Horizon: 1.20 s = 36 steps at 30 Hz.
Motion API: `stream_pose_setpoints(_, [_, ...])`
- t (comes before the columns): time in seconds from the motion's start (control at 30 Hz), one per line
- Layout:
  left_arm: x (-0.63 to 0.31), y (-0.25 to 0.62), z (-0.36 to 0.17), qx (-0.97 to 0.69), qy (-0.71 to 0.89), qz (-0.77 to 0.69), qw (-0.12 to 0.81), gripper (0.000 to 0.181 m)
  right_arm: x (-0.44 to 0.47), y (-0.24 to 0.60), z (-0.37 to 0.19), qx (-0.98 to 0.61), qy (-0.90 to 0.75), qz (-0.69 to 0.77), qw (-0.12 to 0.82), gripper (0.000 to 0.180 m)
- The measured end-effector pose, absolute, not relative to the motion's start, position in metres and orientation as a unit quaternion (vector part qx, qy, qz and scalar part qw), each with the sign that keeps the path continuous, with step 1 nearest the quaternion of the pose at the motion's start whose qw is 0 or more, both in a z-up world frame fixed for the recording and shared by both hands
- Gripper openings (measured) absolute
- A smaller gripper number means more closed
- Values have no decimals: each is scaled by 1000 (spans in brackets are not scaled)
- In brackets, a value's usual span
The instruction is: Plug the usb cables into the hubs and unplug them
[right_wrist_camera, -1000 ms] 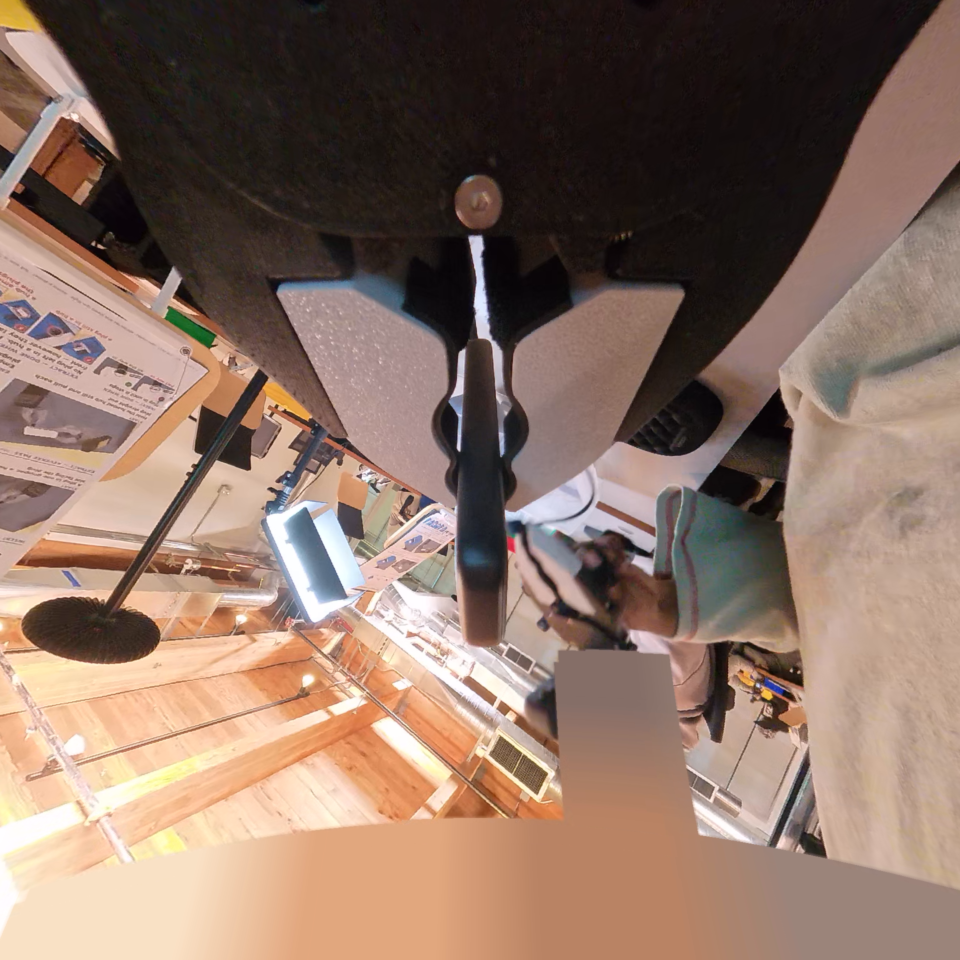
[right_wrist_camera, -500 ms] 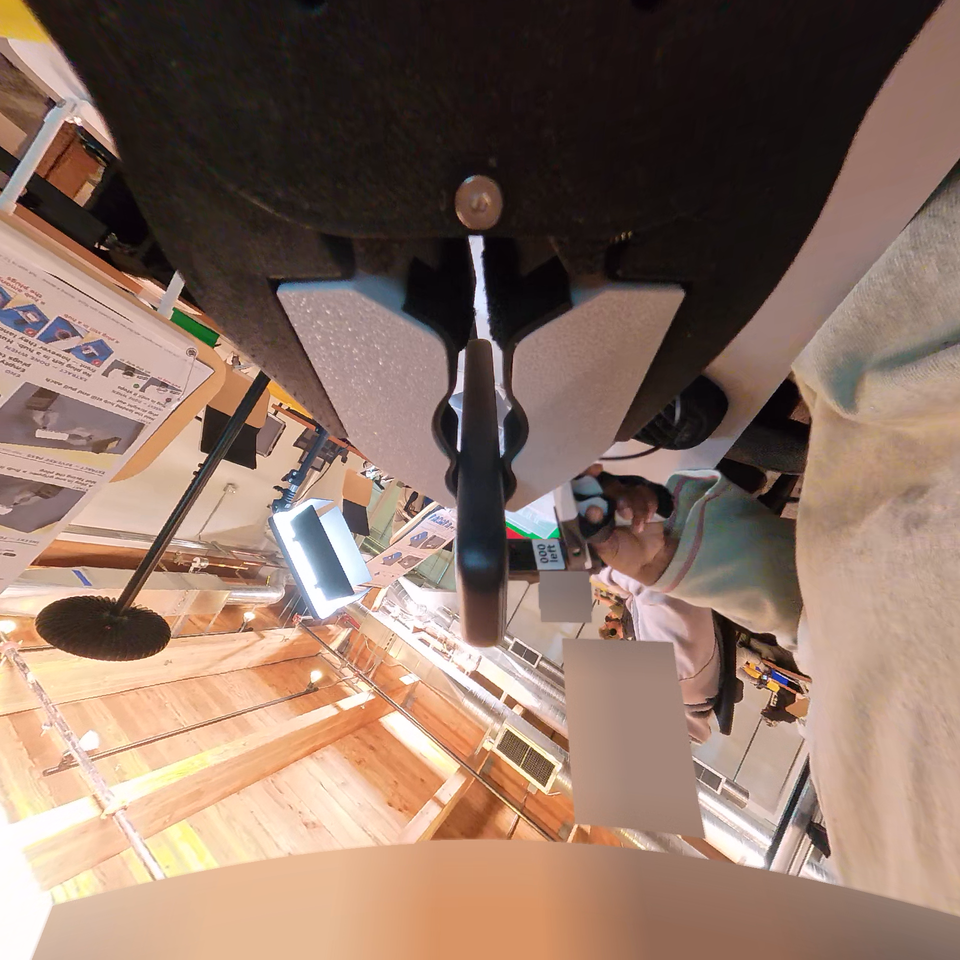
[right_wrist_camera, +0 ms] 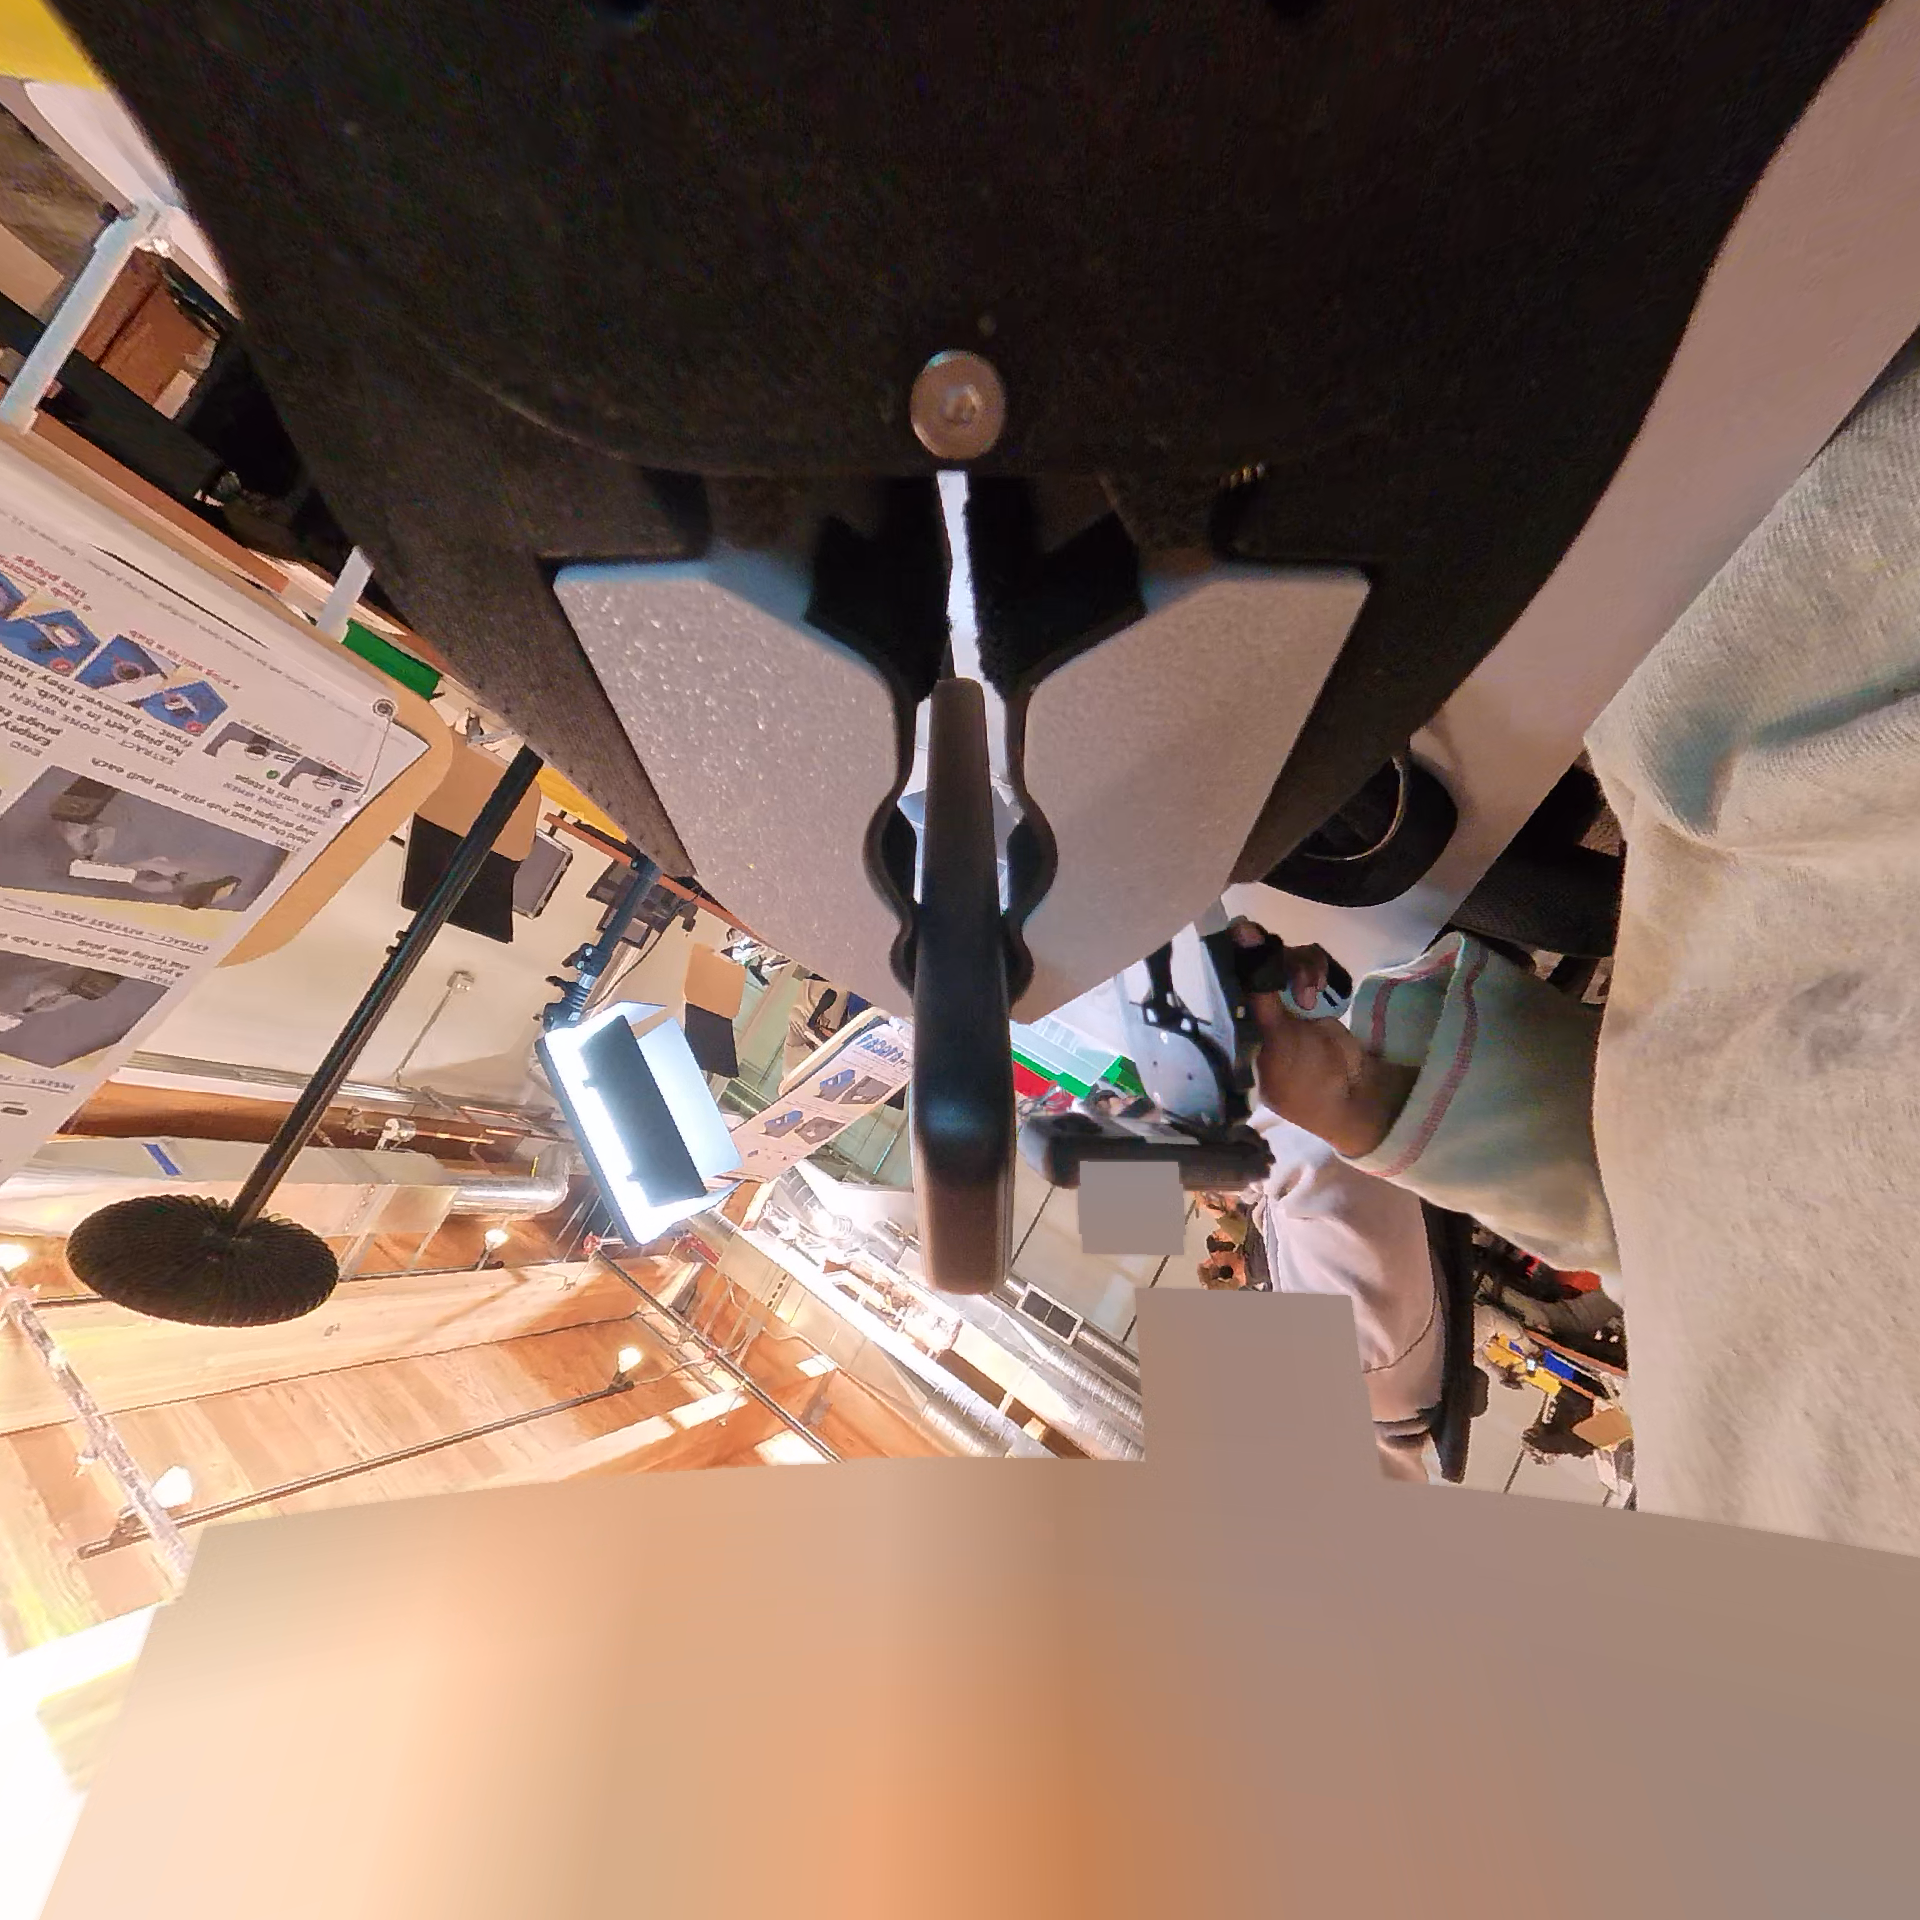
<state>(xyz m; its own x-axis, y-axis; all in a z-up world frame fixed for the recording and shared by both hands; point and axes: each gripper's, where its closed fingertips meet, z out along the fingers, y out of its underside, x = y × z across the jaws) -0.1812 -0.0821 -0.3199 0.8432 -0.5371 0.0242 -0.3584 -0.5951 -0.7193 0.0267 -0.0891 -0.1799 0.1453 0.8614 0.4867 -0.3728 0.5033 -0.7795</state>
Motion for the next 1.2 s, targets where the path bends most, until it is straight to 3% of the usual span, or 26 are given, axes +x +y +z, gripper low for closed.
stream_pose_setpoints(0.1, [-178, -80, -304, -868, 237, -79, 430, 43, 26, -89, -181, -250, -493, 429, 715, 12])
stream_pose_setpoints(0.23, [-169, -85, -308, -849, 208, -33, 485, 36, 25, -90, -182, -252, -497, 424, 714, 12])
stream_pose_setpoints(0.57, [-167, -75, -327, -877, 201, -39, 434, 29, 23, -90, -183, -255, -502, 420, 712, 12])
stream_pose_setpoints(0.8, [-163, -73, -330, -863, 279, 0, 421, 19, 19, -90, -186, -257, -511, 413, 709, 12])
stream_pose_setpoints(1.07, [-126, -78, -283, -778, 454, -8, 433, 17, 14, -92, -190, -246, -535, 371, 718, 12])
stream_pose_setpoints(1.2, [-92, -92, -250, -745, 512, -103, 414, 16, 7, -92, -195, -238, -556, 304, 736, 12])
